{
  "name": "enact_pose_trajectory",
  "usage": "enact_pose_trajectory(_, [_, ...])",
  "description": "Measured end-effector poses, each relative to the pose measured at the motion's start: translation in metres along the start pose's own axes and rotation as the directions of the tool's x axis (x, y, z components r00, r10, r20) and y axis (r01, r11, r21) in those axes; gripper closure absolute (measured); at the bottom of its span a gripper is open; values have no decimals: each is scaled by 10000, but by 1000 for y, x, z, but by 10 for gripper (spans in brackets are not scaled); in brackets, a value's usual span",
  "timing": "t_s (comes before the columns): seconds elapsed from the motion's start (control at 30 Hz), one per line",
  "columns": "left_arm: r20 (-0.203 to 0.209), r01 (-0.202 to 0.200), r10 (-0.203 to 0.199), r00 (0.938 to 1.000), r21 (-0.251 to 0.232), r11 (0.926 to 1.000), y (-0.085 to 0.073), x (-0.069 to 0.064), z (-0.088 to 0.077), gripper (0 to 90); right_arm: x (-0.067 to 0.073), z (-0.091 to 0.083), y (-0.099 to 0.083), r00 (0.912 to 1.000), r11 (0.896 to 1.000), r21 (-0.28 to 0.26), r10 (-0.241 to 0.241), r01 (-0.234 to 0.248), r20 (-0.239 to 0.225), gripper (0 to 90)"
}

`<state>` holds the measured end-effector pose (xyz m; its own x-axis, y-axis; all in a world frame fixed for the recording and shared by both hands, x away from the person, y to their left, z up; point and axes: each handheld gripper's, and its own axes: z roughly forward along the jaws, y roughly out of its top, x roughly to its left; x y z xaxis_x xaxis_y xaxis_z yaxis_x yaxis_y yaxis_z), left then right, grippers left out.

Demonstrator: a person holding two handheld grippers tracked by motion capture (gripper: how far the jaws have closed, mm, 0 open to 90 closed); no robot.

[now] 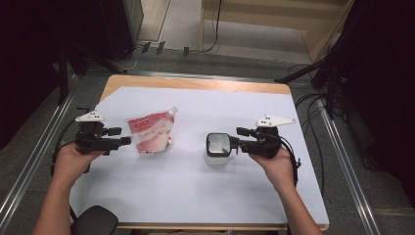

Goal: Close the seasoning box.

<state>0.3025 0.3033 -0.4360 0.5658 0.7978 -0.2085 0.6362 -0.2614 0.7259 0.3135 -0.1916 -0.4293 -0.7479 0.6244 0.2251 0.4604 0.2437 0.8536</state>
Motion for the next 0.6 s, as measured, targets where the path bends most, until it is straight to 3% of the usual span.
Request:
enact_pose_trajectory(0.4, [29, -55, 54, 10000, 92, 9999, 0, -1, 0, 364, -21, -18, -13, 9991, 9992, -136, 375, -373, 174, 425])
enact_pose_trajectory(0.53, [19, -113, 113, 9999, 93, 9999, 0, -1, 0, 364, -29, -22, -18, 9980, 9995, -143, 286, -278, 569, 398])
enact_pose_trajectory(0.6, [-3, -101, 101, 9999, 46, 9999, 0, -1, 1, 361, -35, -26, -22, 9962, 9988, -186, 462, -449, 744, 387])
